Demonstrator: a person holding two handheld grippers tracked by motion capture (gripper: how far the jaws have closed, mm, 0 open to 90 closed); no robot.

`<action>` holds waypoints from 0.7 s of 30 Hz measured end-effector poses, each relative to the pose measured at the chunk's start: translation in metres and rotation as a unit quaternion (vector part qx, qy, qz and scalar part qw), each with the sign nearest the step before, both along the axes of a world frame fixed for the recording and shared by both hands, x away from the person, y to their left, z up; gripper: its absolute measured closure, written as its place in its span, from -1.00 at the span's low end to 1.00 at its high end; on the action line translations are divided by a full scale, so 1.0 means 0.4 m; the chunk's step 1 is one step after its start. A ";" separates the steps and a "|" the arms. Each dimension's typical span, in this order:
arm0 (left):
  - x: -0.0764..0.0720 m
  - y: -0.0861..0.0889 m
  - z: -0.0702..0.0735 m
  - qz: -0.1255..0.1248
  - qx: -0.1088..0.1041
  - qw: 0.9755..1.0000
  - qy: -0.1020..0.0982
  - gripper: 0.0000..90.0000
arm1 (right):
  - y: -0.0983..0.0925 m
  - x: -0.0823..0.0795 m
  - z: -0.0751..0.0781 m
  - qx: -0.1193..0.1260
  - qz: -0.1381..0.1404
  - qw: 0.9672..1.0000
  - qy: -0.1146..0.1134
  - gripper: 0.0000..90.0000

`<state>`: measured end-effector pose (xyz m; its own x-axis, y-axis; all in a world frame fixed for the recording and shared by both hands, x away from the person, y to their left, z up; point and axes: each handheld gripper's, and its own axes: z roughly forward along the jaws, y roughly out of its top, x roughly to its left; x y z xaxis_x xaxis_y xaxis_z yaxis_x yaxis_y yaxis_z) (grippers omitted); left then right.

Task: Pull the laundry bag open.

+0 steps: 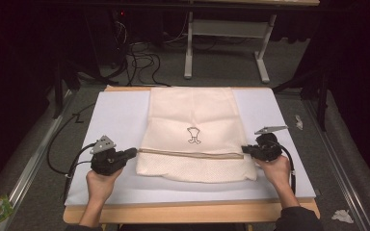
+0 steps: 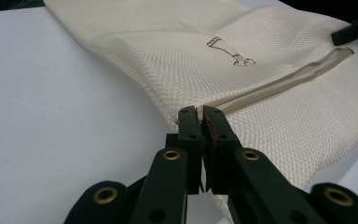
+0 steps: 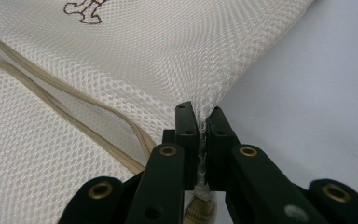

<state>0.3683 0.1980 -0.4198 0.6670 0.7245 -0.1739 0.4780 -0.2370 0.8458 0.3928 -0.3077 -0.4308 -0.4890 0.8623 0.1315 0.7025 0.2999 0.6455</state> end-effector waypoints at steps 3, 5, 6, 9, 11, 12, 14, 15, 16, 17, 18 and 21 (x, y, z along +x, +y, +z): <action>0.001 -0.001 -0.009 0.001 -0.001 1.000 0.004 0.93 | 0.001 -0.001 -0.006 0.001 -0.002 1.000 0.001 0.94; 0.000 -0.003 -0.014 -0.002 0.005 1.000 0.004 0.93 | 0.001 -0.001 -0.012 0.000 -0.002 1.000 0.003 0.93; -0.002 -0.005 -0.017 -0.002 0.008 1.000 0.003 0.92 | 0.002 -0.001 -0.015 0.000 -0.002 1.000 0.004 0.93; -0.002 -0.006 -0.024 -0.002 0.009 1.000 0.008 0.92 | 0.001 -0.002 -0.029 0.001 -0.003 1.000 0.009 0.93; -0.002 -0.011 -0.028 -0.004 0.016 1.000 0.011 0.92 | 0.002 -0.001 -0.039 -0.001 -0.003 1.000 0.010 0.92; -0.002 -0.014 -0.031 -0.005 0.021 1.000 0.013 0.92 | 0.002 -0.002 -0.041 -0.001 -0.004 1.000 0.012 0.92; -0.003 -0.019 -0.038 -0.004 0.029 0.999 0.014 0.92 | 0.002 -0.002 -0.047 -0.003 -0.004 1.000 0.013 0.91; -0.004 -0.020 -0.041 -0.004 0.029 0.999 0.015 0.92 | 0.003 -0.002 -0.050 -0.005 -0.002 1.000 0.014 0.90; -0.004 -0.020 -0.043 -0.004 0.031 0.999 0.015 0.92 | 0.004 -0.002 -0.053 -0.006 -0.004 1.000 0.014 0.90; -0.004 -0.020 -0.045 -0.004 0.032 0.999 0.016 0.92 | 0.005 -0.002 -0.055 -0.006 -0.004 1.000 0.015 0.89; -0.004 -0.020 -0.047 -0.003 0.032 0.999 0.017 0.91 | 0.005 -0.002 -0.058 -0.007 -0.004 1.000 0.016 0.87; -0.004 -0.022 -0.048 -0.005 0.027 0.999 0.018 0.90 | 0.003 -0.002 -0.063 -0.005 -0.007 1.000 0.019 0.80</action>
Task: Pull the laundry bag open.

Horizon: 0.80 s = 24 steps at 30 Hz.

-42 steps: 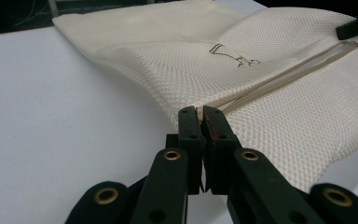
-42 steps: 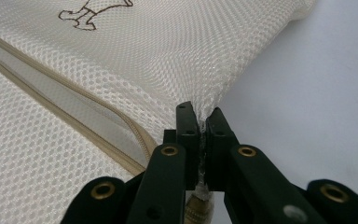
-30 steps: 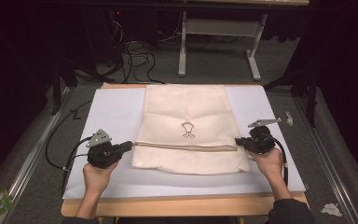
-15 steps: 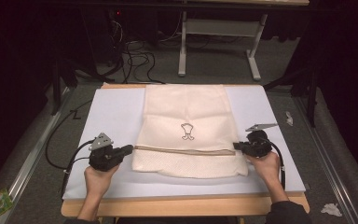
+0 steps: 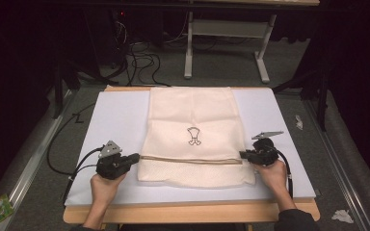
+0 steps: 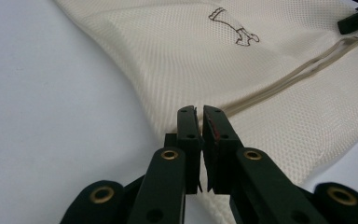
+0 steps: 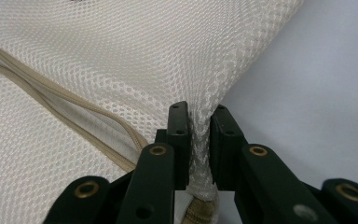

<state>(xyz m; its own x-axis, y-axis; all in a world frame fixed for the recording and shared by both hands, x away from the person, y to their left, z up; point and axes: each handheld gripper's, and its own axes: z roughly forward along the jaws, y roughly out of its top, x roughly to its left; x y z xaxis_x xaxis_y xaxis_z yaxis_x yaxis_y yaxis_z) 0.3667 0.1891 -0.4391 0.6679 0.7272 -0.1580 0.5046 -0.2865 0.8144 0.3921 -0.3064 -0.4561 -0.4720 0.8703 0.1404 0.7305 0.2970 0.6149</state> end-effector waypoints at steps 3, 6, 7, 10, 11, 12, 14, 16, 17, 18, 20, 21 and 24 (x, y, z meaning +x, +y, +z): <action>0.000 0.000 -0.001 0.000 0.001 1.000 0.000 0.89 | -0.003 -0.002 0.001 0.002 -0.001 1.000 -0.003 0.74; 0.000 -0.002 -0.003 -0.003 0.003 1.000 0.000 0.85 | -0.001 -0.002 -0.002 -0.002 -0.001 1.000 -0.005 0.67; 0.000 -0.003 -0.004 -0.002 0.004 1.000 0.000 0.84 | 0.000 -0.002 -0.002 -0.004 -0.002 1.000 -0.006 0.62; 0.000 -0.005 -0.004 -0.001 -0.001 1.000 -0.002 0.79 | 0.001 -0.005 -0.002 -0.007 -0.007 1.000 -0.010 0.45; 0.000 -0.005 -0.003 -0.001 -0.004 1.000 -0.004 0.76 | 0.000 -0.006 0.000 -0.007 -0.008 1.000 -0.012 0.41; -0.001 -0.004 -0.002 0.000 -0.007 1.000 -0.007 0.73 | -0.001 -0.008 0.003 -0.005 -0.011 1.000 -0.015 0.38; 0.000 -0.001 0.000 -0.001 -0.008 1.000 -0.009 0.66 | -0.007 -0.012 0.008 0.000 -0.016 1.000 -0.023 0.29; -0.001 0.000 0.001 -0.001 -0.012 1.000 -0.014 0.59 | -0.012 -0.014 0.011 0.002 -0.022 0.999 -0.029 0.26; -0.001 0.002 0.002 0.001 -0.011 1.000 -0.016 0.56 | -0.015 -0.016 0.013 0.002 -0.021 0.999 -0.032 0.25; -0.001 0.003 0.003 0.003 -0.013 1.000 -0.017 0.53 | -0.017 -0.018 0.016 0.004 -0.023 0.999 -0.037 0.25; -0.001 0.005 0.006 0.007 -0.017 1.000 -0.020 0.48 | -0.022 -0.023 0.020 0.008 -0.026 0.999 -0.046 0.26; -0.001 0.006 0.008 0.009 -0.020 1.000 -0.021 0.45 | -0.024 -0.026 0.022 0.010 -0.028 0.998 -0.049 0.26; -0.003 0.012 0.013 0.014 -0.020 0.999 -0.027 0.39 | -0.033 -0.036 0.033 0.014 -0.030 0.997 -0.062 0.28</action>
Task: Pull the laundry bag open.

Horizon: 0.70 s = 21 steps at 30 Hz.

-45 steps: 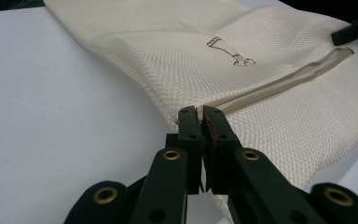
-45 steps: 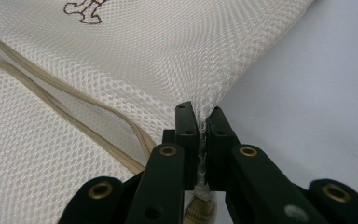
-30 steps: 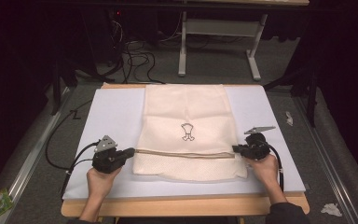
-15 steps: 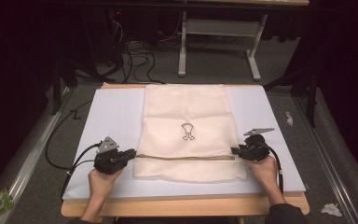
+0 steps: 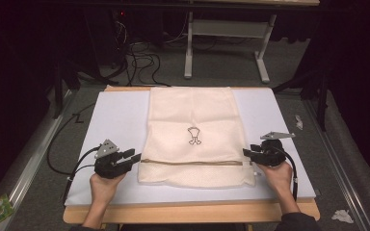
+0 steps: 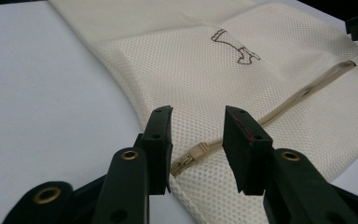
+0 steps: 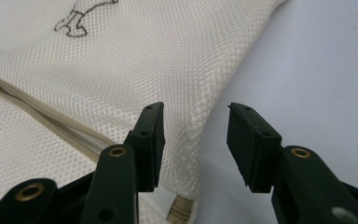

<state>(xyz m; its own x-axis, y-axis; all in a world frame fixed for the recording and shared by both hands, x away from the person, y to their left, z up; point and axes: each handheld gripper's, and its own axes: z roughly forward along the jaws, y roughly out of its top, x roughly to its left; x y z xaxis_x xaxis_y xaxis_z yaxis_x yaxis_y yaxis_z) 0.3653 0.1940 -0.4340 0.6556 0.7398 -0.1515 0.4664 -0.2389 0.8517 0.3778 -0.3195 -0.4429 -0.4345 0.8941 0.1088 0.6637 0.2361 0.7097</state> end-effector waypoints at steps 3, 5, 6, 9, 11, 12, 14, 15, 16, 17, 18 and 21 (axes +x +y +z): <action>-0.002 0.007 0.005 0.008 -0.004 1.000 -0.009 0.36 | -0.014 -0.011 0.007 0.012 -0.009 1.000 -0.014 0.29; -0.003 0.014 0.008 0.011 -0.005 1.000 -0.012 0.35 | -0.027 -0.017 0.011 0.018 -0.014 1.000 -0.020 0.31; -0.002 0.017 0.009 0.015 -0.010 1.000 -0.013 0.34 | -0.034 -0.020 0.012 0.021 -0.016 0.999 -0.023 0.32; -0.002 0.028 0.011 0.023 -0.018 0.999 -0.013 0.32 | -0.053 -0.027 0.016 0.030 -0.027 0.999 -0.027 0.33; -0.003 0.036 0.011 0.030 -0.019 0.999 -0.016 0.32 | -0.064 -0.033 0.021 0.034 -0.033 0.998 -0.034 0.33; -0.003 0.039 0.011 0.032 -0.019 0.999 -0.016 0.32 | -0.071 -0.037 0.023 0.037 -0.037 0.998 -0.037 0.33; -0.006 0.044 0.013 0.041 -0.011 0.999 -0.018 0.31 | -0.079 -0.041 0.024 0.040 -0.042 0.998 -0.040 0.34; -0.006 0.047 0.014 0.042 -0.008 0.999 -0.020 0.30 | -0.083 -0.043 0.024 0.043 -0.046 0.997 -0.040 0.33; -0.007 0.049 0.014 0.046 -0.007 0.999 -0.020 0.30 | -0.088 -0.045 0.024 0.042 -0.047 0.997 -0.044 0.34; -0.006 0.051 0.014 0.048 -0.005 0.999 -0.019 0.30 | -0.093 -0.047 0.023 0.045 -0.051 0.997 -0.044 0.34; -0.006 0.054 0.014 0.051 -0.006 0.999 -0.018 0.30 | -0.096 -0.049 0.023 0.045 -0.053 0.997 -0.043 0.34; -0.004 0.061 0.015 0.057 -0.009 0.998 -0.017 0.29 | -0.108 -0.053 0.021 0.049 -0.058 0.996 -0.045 0.34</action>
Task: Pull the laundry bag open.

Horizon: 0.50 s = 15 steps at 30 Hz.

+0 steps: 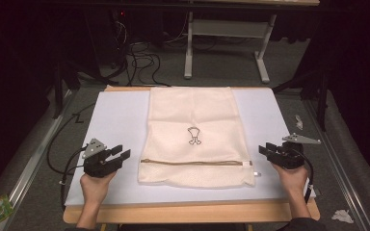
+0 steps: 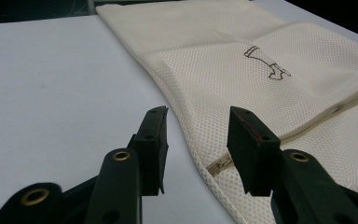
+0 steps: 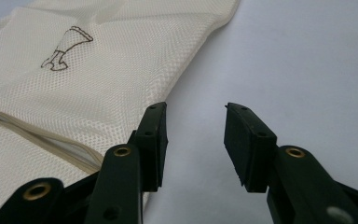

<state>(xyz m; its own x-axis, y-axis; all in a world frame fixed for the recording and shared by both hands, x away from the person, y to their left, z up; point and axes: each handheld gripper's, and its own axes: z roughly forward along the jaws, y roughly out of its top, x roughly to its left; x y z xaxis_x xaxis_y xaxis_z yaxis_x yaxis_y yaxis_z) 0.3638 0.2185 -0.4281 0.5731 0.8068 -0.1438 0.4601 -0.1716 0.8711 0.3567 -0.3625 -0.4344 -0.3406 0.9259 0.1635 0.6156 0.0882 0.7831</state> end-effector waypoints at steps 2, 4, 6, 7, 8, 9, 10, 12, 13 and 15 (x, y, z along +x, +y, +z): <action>0.001 0.004 0.000 0.005 0.000 1.000 -0.001 0.29 | -0.006 -0.004 0.001 0.002 -0.004 1.000 -0.002 0.34; 0.003 0.009 -0.001 0.009 -0.003 1.000 0.000 0.28 | -0.013 -0.006 0.001 0.005 -0.008 1.000 -0.003 0.34; 0.005 0.013 -0.002 0.012 -0.003 1.000 0.000 0.28 | -0.020 -0.007 -0.001 0.007 -0.012 1.000 -0.004 0.34; 0.006 0.015 -0.003 0.014 -0.005 1.000 0.001 0.28 | -0.025 -0.008 -0.002 0.005 -0.012 1.000 -0.005 0.34; 0.007 0.017 -0.004 0.016 -0.005 1.000 0.001 0.28 | -0.028 -0.009 -0.003 0.007 -0.014 1.000 -0.006 0.34; 0.007 0.017 -0.005 0.018 -0.005 1.000 0.002 0.27 | -0.030 -0.011 -0.005 0.010 -0.017 1.000 -0.004 0.34; 0.007 0.017 -0.006 0.019 -0.003 1.000 0.002 0.27 | -0.033 -0.011 -0.006 0.010 -0.018 1.000 -0.003 0.34; 0.007 0.016 -0.006 0.020 -0.003 1.000 0.000 0.27 | -0.039 -0.013 -0.010 0.011 -0.022 1.000 -0.004 0.34; 0.007 0.016 -0.006 0.020 -0.003 1.000 -0.001 0.27 | -0.042 -0.013 -0.011 0.011 -0.021 1.000 -0.007 0.34; 0.010 0.018 -0.008 0.024 -0.003 1.000 -0.001 0.27 | -0.046 -0.016 -0.013 0.016 -0.027 0.999 -0.007 0.34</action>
<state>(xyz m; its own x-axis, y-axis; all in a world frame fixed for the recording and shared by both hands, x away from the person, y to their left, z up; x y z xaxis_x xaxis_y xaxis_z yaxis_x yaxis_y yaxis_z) 0.3677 0.2257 -0.4312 0.5344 0.8321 -0.1483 0.4658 -0.1436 0.8731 0.3501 -0.3811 -0.4397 -0.2932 0.9373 0.1882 0.6074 0.0306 0.7938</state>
